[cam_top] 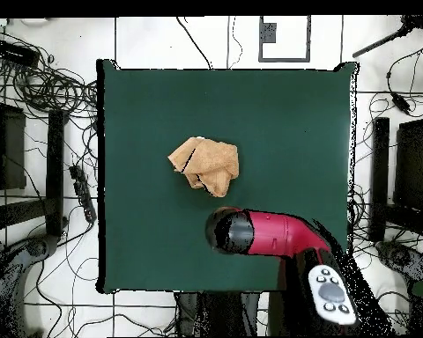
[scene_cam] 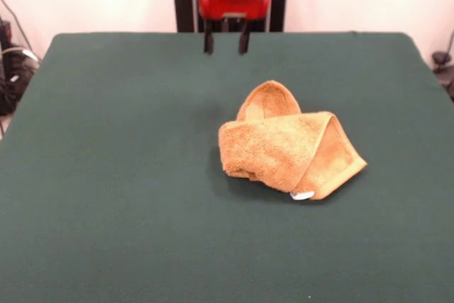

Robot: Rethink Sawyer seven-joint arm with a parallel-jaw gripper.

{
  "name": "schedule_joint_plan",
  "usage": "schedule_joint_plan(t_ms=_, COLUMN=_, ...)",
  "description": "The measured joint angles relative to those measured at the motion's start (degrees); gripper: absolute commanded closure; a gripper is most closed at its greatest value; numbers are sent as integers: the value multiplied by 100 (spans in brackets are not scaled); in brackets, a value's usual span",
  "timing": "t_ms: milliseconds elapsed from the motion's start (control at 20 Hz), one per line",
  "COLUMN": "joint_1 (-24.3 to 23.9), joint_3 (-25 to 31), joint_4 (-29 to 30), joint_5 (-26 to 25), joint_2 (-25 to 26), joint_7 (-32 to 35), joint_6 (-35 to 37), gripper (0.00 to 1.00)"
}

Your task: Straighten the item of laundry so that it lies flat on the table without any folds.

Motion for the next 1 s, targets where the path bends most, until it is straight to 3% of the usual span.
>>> schedule_joint_plan(t_ms=350, joint_1=-257, joint_3=214, joint_4=-112, joint_5=-251, joint_2=282, joint_7=0, joint_6=-43, gripper=0)
schedule_joint_plan(t_ms=1000, joint_1=-1401, joint_3=1765, joint_4=-136, joint_5=-918, joint_2=-39, joint_7=-115, joint_6=203, gripper=0)
